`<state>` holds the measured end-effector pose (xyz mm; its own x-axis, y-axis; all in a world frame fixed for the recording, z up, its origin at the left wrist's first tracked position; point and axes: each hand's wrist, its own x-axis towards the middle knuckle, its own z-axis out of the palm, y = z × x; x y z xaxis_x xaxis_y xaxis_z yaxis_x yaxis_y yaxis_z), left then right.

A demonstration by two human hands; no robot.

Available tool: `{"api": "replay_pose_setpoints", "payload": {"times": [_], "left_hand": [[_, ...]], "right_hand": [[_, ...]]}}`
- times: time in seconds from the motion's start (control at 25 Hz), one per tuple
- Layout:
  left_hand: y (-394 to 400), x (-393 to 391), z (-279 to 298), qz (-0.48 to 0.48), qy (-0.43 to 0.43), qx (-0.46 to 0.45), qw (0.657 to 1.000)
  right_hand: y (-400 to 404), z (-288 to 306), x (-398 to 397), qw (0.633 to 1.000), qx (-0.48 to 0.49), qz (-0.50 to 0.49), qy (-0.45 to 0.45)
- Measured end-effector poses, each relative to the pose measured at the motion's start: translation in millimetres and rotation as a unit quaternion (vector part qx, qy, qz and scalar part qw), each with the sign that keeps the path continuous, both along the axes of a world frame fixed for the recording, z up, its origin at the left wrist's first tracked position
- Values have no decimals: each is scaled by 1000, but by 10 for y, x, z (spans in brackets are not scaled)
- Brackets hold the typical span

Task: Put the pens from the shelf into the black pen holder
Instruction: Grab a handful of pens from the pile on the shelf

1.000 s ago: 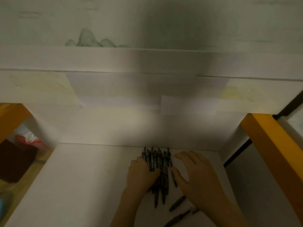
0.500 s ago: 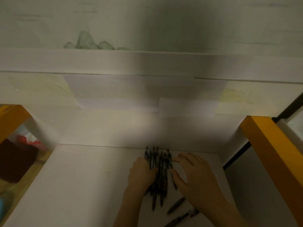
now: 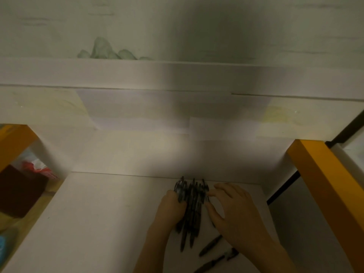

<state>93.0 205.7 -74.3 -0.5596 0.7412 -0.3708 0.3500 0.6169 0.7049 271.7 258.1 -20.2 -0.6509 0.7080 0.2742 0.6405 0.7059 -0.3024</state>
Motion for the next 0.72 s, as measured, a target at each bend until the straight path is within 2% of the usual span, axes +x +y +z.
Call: {"api": "replay_pose_setpoints", "payload": {"times": [0.16, 0.32, 0.56, 0.72], "left_hand": [[-9, -24, 19, -12, 43, 3, 999], [-15, 46, 116, -56, 123, -28, 990], [-192, -77, 230, -20, 41, 22, 999], [-365, -101, 421, -16, 66, 98, 993]], "right_hand": [[-20, 68, -27, 1000, -8, -1, 7], [-118, 152, -32, 1000, -3, -10, 4], [-292, 379, -20, 999, 30, -12, 10], [-482, 523, -26, 998, 60, -26, 19]]}}
